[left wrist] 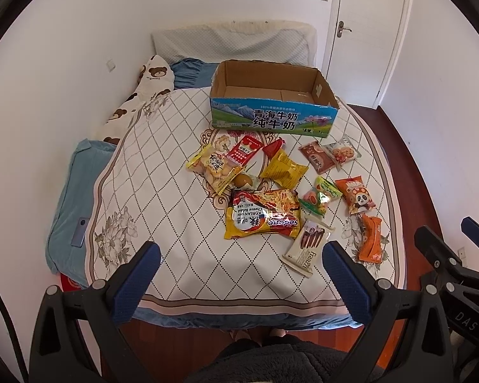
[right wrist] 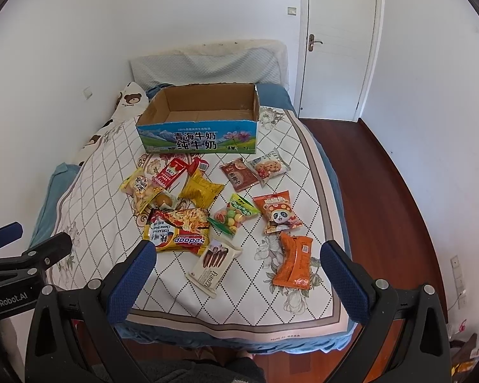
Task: Organize snacks
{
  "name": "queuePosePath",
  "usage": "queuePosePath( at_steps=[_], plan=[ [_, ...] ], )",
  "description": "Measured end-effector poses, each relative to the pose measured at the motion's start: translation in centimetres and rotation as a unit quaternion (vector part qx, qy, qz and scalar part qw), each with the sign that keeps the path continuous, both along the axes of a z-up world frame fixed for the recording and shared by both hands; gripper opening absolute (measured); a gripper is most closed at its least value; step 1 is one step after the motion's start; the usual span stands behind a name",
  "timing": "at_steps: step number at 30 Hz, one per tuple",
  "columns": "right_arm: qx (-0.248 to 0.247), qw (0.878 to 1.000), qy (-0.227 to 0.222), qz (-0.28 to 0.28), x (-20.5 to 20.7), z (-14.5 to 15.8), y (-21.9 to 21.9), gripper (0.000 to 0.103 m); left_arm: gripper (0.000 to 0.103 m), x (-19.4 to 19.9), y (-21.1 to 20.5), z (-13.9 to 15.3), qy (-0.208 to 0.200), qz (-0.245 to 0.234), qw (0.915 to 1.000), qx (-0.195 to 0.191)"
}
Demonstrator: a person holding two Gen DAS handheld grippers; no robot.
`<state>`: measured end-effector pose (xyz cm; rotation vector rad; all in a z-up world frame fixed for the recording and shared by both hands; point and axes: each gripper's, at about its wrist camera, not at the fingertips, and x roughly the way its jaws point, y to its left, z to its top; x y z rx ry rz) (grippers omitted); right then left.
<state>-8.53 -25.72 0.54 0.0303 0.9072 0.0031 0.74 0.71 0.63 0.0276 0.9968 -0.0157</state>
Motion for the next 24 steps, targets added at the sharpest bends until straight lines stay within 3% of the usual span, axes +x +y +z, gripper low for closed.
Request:
queuePosePath(
  at_steps=[24],
  plan=[
    [0.0, 1.0, -0.004, 0.0, -0.33, 0.55, 0.02, 0.103, 0.103, -0.6, -0.35, -0.11, -0.002, 0.001, 1.0, 0.002]
  ],
)
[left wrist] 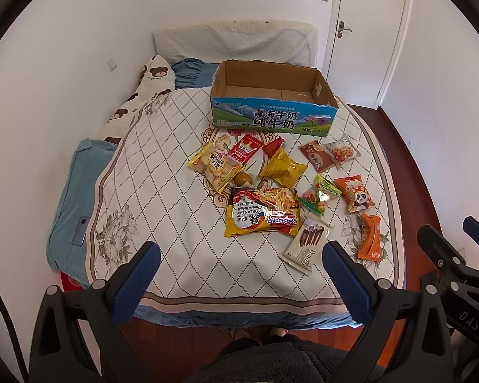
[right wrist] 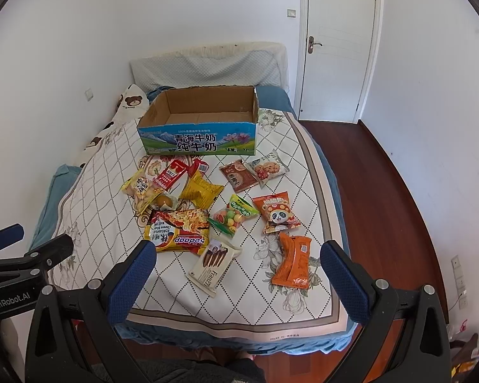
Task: Organize snacks
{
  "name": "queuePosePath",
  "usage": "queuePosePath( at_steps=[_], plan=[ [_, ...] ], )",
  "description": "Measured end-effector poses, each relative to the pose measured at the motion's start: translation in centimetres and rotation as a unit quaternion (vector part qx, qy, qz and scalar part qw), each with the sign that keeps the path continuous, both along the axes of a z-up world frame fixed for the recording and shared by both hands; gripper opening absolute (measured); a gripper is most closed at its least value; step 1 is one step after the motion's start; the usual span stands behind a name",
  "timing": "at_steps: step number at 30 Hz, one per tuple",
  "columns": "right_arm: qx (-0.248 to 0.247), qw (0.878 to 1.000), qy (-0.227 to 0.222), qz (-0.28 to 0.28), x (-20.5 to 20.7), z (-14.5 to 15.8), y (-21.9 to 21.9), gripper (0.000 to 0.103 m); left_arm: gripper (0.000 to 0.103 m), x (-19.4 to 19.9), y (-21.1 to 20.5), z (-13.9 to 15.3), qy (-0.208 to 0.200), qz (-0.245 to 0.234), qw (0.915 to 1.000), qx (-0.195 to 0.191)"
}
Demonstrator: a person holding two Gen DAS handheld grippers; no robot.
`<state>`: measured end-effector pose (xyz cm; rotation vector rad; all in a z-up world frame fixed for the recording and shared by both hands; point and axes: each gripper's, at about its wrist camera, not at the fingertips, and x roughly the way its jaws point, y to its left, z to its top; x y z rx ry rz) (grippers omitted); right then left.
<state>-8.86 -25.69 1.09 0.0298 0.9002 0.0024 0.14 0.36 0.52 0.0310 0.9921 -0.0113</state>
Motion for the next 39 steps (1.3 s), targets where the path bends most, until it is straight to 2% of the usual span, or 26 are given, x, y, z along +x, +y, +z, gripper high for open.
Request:
queuePosePath(
  at_steps=[39],
  plan=[
    [0.007, 1.0, -0.001, -0.006, -0.52, 0.6, -0.14, 0.103, 0.103, 0.21, 0.09, 0.4, 0.005, -0.004, 1.0, 0.004]
  ],
)
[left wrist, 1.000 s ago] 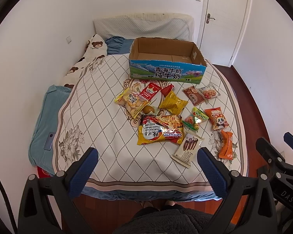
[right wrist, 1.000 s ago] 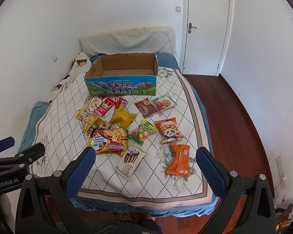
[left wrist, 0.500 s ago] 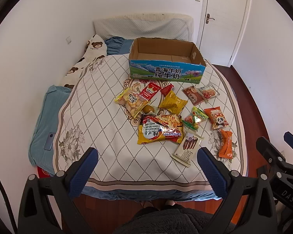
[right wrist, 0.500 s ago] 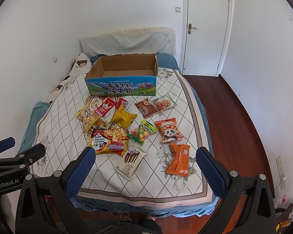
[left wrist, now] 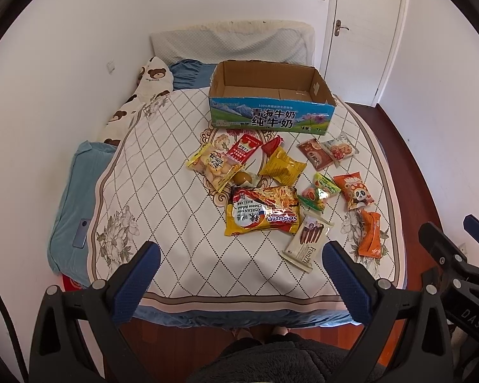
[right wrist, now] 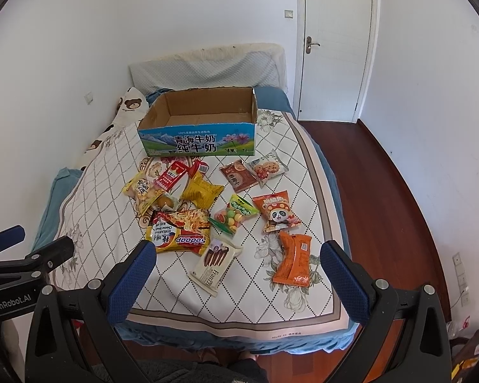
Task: Organize snacks
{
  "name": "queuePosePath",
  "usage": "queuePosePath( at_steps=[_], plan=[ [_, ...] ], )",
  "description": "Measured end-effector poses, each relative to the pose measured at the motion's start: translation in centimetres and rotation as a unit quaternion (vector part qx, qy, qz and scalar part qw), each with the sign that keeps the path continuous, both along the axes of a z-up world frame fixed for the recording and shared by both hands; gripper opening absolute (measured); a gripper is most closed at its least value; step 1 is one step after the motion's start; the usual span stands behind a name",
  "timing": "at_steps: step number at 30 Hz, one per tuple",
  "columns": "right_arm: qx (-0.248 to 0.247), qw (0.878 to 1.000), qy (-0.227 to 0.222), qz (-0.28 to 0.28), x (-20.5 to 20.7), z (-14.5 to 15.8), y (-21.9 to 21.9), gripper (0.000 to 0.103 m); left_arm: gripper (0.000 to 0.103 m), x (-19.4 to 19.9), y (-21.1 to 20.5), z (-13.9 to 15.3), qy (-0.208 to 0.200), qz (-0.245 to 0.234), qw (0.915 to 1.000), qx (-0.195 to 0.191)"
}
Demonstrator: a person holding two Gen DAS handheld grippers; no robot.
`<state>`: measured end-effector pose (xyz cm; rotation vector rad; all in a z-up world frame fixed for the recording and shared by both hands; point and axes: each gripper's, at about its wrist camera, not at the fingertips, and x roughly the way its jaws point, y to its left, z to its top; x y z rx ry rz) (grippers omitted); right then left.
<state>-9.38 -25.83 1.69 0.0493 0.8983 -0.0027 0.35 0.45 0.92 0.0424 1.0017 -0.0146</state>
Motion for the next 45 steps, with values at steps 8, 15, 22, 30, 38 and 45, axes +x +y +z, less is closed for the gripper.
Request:
queuePosePath(
  at_steps=[8, 15, 22, 30, 38, 45],
  plan=[
    [0.031, 0.997, 0.039, -0.056, 2.4, -3.3, -3.5, 0.103, 0.103, 3.6, -1.0, -3.8, 0.037, -0.028, 0.9982, 0.039],
    [0.076, 0.983, 0.137, -0.092, 6.7, -10.6, -7.1, 0.103, 0.103, 10.1, -3.6, -10.1, 0.051, -0.133, 0.9781, 0.151],
    [0.133, 0.959, 0.217, -0.128, 11.2, -19.3, -8.5, 0.103, 0.103, 14.8, -7.3, -17.8, 0.108, -0.275, 0.9266, 0.232],
    [0.118, 0.946, 0.266, -0.146, 14.3, -24.3, -8.9, 0.103, 0.103, 16.3, -10.7, -25.4, 0.129, -0.468, 0.8043, 0.343],
    [0.115, 0.934, 0.283, -0.185, 15.1, -25.4, -6.5, 0.103, 0.086, 17.0, -12.1, -30.9, 0.168, -0.597, 0.6993, 0.355],
    [0.14, 0.925, 0.292, -0.198, 13.5, -25.7, -2.5, 0.103, 0.085, 20.6, -11.2, -29.5, 0.225, -0.498, 0.7997, 0.249]
  ],
)
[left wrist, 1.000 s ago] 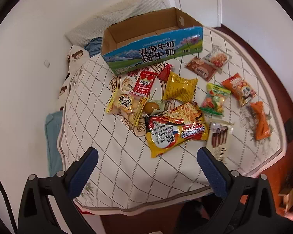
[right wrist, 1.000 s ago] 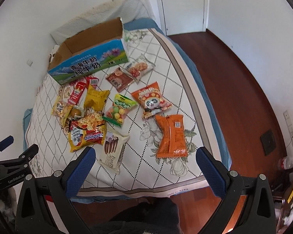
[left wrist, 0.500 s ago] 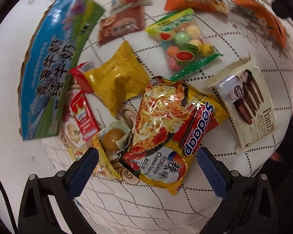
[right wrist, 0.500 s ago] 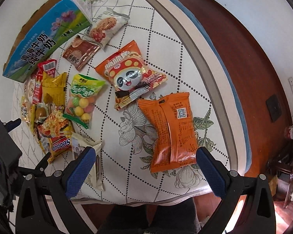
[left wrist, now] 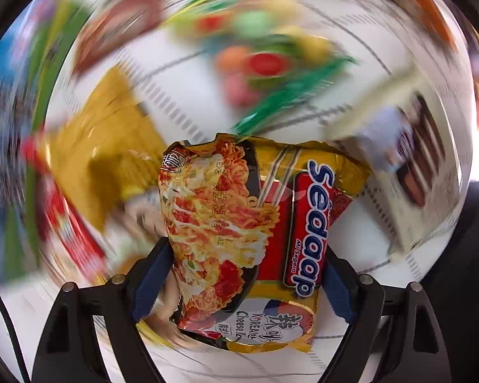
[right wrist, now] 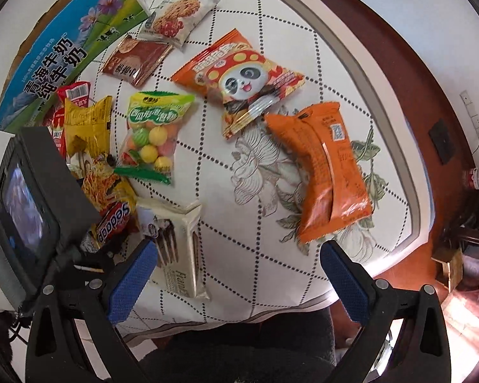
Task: Organize snacks
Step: 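Grasp the Sedaap noodle pack with the left tool while the right tool grasps the Franzzi wafer pack, then lift the noodle pack with the left tool while the right tool lifts the wafer pack toward the box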
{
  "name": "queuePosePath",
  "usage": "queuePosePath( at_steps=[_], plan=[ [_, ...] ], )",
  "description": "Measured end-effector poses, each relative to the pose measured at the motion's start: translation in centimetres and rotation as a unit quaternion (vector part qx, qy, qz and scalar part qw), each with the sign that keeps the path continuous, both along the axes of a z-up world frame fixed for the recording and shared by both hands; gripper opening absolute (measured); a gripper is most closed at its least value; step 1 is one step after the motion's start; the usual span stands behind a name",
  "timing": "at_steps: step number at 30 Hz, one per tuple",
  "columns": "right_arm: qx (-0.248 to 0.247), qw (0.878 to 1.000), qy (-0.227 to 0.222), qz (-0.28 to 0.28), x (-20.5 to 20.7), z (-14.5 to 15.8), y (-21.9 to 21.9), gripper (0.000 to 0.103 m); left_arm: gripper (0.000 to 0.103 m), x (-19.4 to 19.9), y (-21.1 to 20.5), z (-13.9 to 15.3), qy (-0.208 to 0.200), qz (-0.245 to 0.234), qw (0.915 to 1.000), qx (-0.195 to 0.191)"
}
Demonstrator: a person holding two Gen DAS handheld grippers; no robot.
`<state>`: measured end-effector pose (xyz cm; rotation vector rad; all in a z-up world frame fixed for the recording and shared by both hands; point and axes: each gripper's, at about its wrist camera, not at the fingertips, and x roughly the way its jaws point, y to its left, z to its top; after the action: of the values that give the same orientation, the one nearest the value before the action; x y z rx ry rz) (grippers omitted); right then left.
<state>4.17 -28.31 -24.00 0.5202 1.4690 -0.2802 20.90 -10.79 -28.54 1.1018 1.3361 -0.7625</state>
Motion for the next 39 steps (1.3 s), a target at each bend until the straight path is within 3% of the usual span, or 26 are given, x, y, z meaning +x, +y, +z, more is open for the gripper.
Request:
queuePosePath(
  at_steps=[2, 4, 6, 10, 12, 13, 14, 15, 17, 22, 24, 26, 30, 32, 35, 39],
  plan=[
    [0.008, 1.0, 0.003, 0.006, -0.3, -0.5, 1.4, 0.102, 0.085, 2.5, 1.5, 0.7, 0.027, 0.108, 0.9938, -0.004],
    [0.012, 1.0, 0.004, 0.022, -0.4, -1.1, 2.9, 0.098, 0.085, 4.7, 3.0, 1.0, 0.055, 0.223, 0.973, -0.016],
    [0.012, 0.999, 0.009, 0.036, -0.2, -2.1, 4.4, 0.094, 0.085, 6.4, 5.8, 1.2, 0.081, 0.347, 0.9331, -0.049],
    [0.02, 0.998, 0.008, 0.059, 0.8, -3.8, 7.2, 0.083, 0.086, 7.5, 11.2, 1.3, 0.107, 0.511, 0.8465, -0.103],
    [0.008, 0.997, 0.004, 0.074, 1.9, -4.5, 8.5, 0.083, 0.086, 7.9, 12.8, 0.8, 0.127, 0.545, 0.8193, -0.124],
    [0.005, 0.997, 0.005, 0.081, 2.4, -5.0, 9.2, 0.083, 0.086, 8.0, 13.6, 0.8, 0.131, 0.55, 0.8133, -0.136],
    [0.003, 0.996, 0.003, 0.09, 2.8, -5.4, 9.9, 0.082, 0.086, 8.1, 13.9, 0.8, 0.129, 0.549, 0.8129, -0.145],
    [0.0, 0.995, 0.002, 0.1, 3.0, -5.8, 10.6, 0.08, 0.086, 8.1, 13.8, 0.6, 0.13, 0.539, 0.8186, -0.149],
    [-0.023, 0.992, 0.009, 0.123, 3.5, -6.7, 11.8, 0.065, 0.088, 6.6, 15.5, -0.2, 0.134, 0.515, 0.8339, -0.146],
    [-0.033, 0.989, 0.012, 0.146, 3.8, -6.6, 12.3, 0.062, 0.088, 5.0, 13.7, -2.4, 0.124, 0.461, 0.8719, -0.111],
    [-0.051, 0.986, 0.007, 0.159, 4.0, -5.8, 12.2, 0.062, 0.088, 4.9, 13.1, -2.9, 0.121, 0.445, 0.881, -0.104],
    [-0.063, 0.983, 0.008, 0.172, 4.0, -5.1, 12.0, 0.062, 0.088, 4.9, 13.1, -2.9, 0.128, 0.447, 0.8782, -0.111],
    [-0.048, 0.98, 0.03, 0.19, 4.6, -5.3, 12.5, 0.065, 0.088, 7.6, 12.8, 1.0, 0.129, 0.454, 0.8721, -0.129],
    [-0.032, 0.98, 0.034, 0.191, 4.7, -5.3, 13.1, 0.078, 0.088, 7.9, 13.2, 2.2, 0.128, 0.455, 0.8706, -0.137],
    [-0.017, 0.983, 0.033, 0.178, 4.3, -4.8, 13.5, 0.083, 0.088, 7.2, 14.3, 4.3, 0.127, 0.446, 0.8767, -0.127],
    [-0.005, 0.986, 0.035, 0.163, 3.3, -3.5, 13.5, 0.084, 0.088, 5.4, 14.8, 2.9, 0.141, 0.438, 0.8815, -0.107]
  ],
)
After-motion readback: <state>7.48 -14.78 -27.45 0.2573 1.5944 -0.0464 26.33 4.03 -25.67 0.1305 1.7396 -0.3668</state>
